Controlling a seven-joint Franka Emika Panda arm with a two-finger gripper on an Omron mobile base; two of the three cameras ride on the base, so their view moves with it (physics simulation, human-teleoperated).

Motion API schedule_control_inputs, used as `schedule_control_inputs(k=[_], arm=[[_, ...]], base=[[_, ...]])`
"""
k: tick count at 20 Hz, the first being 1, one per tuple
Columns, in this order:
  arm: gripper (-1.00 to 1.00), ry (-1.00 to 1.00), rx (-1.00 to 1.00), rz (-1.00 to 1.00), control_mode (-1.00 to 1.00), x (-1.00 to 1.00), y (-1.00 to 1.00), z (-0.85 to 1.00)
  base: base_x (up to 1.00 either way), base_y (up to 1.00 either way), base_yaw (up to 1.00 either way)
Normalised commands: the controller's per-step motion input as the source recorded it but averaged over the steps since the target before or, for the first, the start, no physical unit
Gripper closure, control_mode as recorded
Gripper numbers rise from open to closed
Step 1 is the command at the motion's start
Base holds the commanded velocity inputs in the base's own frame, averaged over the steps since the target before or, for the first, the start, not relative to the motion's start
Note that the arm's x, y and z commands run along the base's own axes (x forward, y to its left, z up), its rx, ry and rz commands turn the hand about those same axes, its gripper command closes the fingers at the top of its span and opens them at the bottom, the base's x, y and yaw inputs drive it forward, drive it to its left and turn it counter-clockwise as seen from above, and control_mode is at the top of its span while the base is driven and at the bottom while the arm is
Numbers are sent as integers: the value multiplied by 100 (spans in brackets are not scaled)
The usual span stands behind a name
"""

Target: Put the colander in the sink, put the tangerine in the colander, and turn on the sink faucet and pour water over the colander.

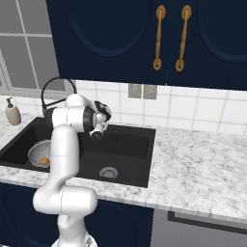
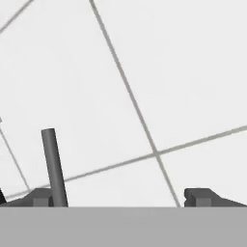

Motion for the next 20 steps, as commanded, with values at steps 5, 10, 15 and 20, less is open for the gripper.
schedule_control_inputs(k=[5,10,15,20], arm=[[-100,27,14,-19,-100,43,-100,29],[-100,27,20,-21,-100,28,-100,15],[-100,28,23,-21,-100,22,-100,5],[-100,24,29,-19,-100,13,-100,0]], base=[[0,0,0],[0,0,0],[0,0,0],[0,0,0]])
